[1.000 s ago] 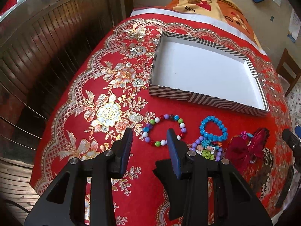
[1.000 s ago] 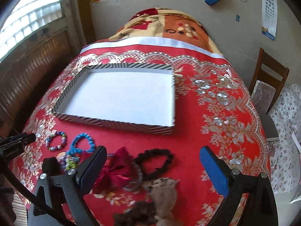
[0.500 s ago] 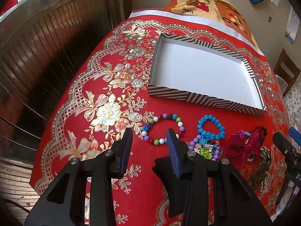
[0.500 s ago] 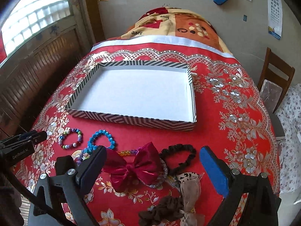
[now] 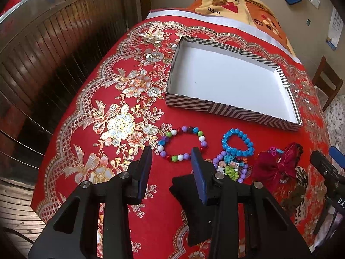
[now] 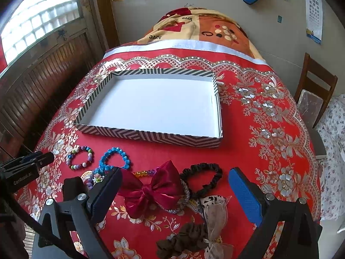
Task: Organize jewelry
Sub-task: 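Grasp the black velvet hair piece with the left tool and lift it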
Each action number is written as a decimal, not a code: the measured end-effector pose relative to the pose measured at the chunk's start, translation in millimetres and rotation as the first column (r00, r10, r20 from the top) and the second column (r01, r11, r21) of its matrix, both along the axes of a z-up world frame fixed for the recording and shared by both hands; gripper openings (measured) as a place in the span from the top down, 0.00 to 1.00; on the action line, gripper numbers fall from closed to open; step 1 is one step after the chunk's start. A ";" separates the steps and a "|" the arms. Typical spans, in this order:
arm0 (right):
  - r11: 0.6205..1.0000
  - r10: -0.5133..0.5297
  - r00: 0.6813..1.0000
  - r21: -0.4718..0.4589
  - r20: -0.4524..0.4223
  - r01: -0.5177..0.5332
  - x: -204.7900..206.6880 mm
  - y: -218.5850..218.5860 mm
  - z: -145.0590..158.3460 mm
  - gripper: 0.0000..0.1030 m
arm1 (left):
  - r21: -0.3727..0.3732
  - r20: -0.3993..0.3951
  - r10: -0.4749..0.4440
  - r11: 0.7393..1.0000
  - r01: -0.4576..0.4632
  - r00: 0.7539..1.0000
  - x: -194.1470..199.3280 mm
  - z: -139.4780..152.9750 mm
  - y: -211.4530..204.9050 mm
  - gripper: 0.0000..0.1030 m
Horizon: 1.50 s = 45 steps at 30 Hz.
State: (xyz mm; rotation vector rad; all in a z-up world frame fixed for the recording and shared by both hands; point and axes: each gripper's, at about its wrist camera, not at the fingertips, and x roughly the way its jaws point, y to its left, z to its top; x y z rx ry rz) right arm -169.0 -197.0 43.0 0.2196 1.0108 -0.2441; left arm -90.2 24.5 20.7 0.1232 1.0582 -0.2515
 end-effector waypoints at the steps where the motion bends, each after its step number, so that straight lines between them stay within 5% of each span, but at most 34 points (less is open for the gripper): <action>1: 1.000 0.001 1.000 0.000 -0.001 -0.001 -0.2 0.1 -0.2 0.05 | -0.001 0.000 -0.001 1.000 0.001 1.000 -0.6 0.2 -0.1 0.65; 45: 1.000 0.011 1.000 -0.014 -0.020 -0.011 1.2 6.4 2.0 0.05 | -0.015 -0.032 -0.033 0.999 0.033 0.999 -5.6 2.5 -7.3 0.65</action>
